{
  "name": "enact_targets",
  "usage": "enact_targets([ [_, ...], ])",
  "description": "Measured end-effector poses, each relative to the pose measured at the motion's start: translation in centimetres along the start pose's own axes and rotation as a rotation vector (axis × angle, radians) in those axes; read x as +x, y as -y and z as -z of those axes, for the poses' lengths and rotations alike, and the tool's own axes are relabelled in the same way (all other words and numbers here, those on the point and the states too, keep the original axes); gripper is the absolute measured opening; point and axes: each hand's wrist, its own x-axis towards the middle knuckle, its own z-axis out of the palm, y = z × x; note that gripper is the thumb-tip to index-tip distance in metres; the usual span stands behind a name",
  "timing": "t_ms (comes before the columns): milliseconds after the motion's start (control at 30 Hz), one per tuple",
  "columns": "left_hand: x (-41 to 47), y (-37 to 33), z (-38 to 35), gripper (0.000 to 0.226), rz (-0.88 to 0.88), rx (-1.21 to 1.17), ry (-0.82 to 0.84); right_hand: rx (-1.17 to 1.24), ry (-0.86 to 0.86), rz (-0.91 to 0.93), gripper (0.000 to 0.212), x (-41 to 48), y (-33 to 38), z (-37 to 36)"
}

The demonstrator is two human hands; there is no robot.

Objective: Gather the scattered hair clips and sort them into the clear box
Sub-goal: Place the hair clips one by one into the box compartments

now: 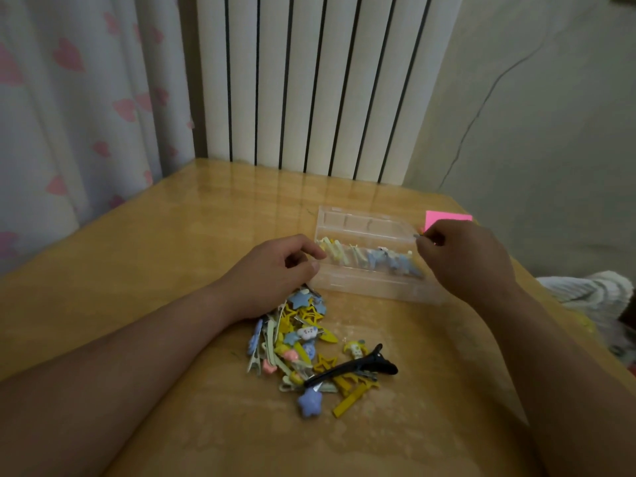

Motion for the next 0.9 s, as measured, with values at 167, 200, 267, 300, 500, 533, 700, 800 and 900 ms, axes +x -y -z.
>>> enact_targets([
  [167, 0.0, -0.1, 0.1, 0.014, 0.006, 0.003, -0.002, 0.268, 0.073, 0.185, 0.009, -2.6, 4.0, 2.4],
  [200, 0.0, -0.1, 0.2, 0.014, 0.004, 0.008, -0.004, 0.295, 0.155, 0.224, 0.008, -3.3, 4.9, 2.7],
  [267, 0.0, -0.1, 0.2, 0.014, -0.005, 0.019, -0.009, 0.299, 0.337, 0.312, 0.007, -4.6, 6.2, 2.8],
  [300, 0.0, -0.1, 0.1, 0.013, -0.008, 0.019, -0.011, 0.29, 0.428, 0.348, 0.006, -5.2, 6.8, 2.7],
  [500, -0.1, 0.0, 0.2, 0.013, -0.021, 0.016, -0.003, 0.206, 0.699, 0.445, 0.024, -6.7, 8.7, 1.9],
  [533, 0.0, 0.0, 0.2, 0.013, -0.02, 0.012, -0.004, 0.195, 0.69, 0.446, 0.025, -6.7, 8.8, 1.7],
  [700, -0.1, -0.1, 0.2, 0.014, -0.025, 0.001, 0.0, 0.225, 0.71, 0.452, 0.019, -6.7, 9.0, 0.9],
  [800, -0.1, -0.1, 0.1, 0.014, -0.024, 0.003, -0.005, 0.277, 0.747, 0.414, 0.017, -6.6, 8.8, 0.8],
  [900, -0.1, -0.1, 0.1, 0.014, -0.022, -0.002, -0.005, 0.3, 0.767, 0.422, 0.015, -6.4, 8.5, 0.9],
])
